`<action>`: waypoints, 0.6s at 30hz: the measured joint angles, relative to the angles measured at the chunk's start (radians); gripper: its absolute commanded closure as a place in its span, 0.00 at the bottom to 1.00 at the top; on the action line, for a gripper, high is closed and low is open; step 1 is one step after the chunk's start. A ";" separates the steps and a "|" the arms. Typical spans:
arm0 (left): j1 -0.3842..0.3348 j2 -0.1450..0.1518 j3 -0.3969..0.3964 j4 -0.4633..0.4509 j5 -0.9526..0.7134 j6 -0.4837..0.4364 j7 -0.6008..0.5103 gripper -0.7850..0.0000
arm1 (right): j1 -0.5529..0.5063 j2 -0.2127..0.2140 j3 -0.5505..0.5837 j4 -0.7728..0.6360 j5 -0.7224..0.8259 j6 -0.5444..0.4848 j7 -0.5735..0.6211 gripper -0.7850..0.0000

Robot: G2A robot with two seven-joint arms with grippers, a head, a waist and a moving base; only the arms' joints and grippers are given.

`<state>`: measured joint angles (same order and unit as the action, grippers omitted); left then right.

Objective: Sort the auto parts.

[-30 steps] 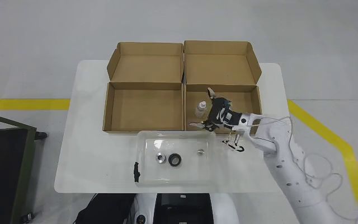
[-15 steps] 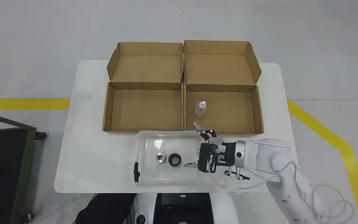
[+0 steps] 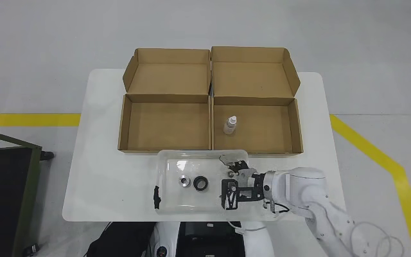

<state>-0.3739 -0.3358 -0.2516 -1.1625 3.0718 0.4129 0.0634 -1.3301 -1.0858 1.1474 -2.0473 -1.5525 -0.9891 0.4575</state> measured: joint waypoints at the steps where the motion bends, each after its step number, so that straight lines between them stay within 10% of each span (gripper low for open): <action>1: 0.000 0.000 0.000 0.000 0.000 0.000 0.000 0.00 | 0.002 0.001 -0.004 0.001 -0.011 -0.003 0.007 0.11; 18: 0.000 0.000 0.000 0.000 0.000 0.000 0.000 0.00 | 0.072 -0.001 -0.089 0.064 -0.065 -0.004 0.138 0.27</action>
<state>-0.3739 -0.3358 -0.2516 -1.1625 3.0718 0.4129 0.0634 -1.2579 -1.0869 1.0588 -1.9829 -1.6171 -0.9934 0.5956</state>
